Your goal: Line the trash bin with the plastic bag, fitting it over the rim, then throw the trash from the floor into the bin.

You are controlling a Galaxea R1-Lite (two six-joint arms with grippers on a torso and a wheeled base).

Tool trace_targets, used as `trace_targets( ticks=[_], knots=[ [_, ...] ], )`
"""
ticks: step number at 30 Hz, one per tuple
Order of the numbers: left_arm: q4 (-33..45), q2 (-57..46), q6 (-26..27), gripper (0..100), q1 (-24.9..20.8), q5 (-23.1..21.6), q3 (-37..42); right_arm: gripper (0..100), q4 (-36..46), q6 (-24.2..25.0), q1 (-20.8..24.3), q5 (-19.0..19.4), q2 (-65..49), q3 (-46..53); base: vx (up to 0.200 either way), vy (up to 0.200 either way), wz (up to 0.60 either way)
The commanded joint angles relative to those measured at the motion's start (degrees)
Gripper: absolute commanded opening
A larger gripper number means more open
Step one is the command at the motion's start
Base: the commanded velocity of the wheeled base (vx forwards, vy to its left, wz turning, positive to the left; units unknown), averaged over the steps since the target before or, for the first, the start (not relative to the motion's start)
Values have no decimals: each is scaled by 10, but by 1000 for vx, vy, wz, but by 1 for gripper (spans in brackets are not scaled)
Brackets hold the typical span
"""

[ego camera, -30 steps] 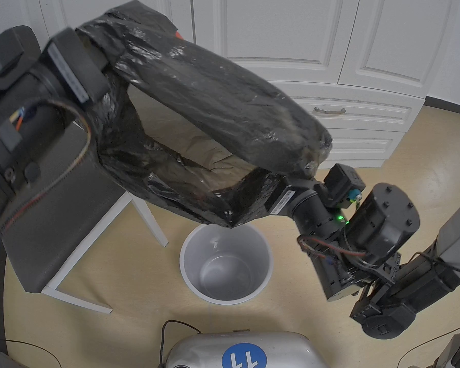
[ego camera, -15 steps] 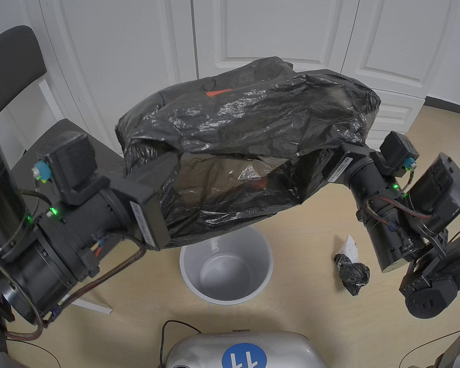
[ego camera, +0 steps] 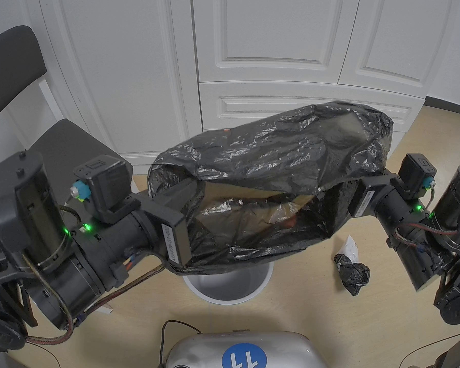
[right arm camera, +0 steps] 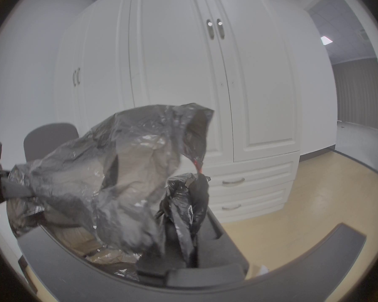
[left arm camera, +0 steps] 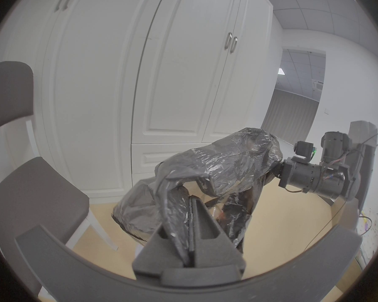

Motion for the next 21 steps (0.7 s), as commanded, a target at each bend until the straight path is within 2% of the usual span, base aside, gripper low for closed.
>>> trace_targets(
  ticks=[1, 5, 10, 21],
  knots=[
    [-2, 45, -5, 0, 2, -20, 6, 0, 64, -7, 5, 0, -78, 29, 0, 0, 0],
    [-9, 80, -7, 0, 2, -23, 9, 0, 103, -6, 9, 1, -93, 35, 0, 0, 0],
    [-11, 113, -28, 0, 2, -24, 7, 0, 106, -6, 16, 1, -83, 43, 0, 0, 0],
    [-7, 118, -28, 0, 2, -23, 9, 0, 104, -5, 31, 0, -58, 55, 0, 0, 0]
  ],
)
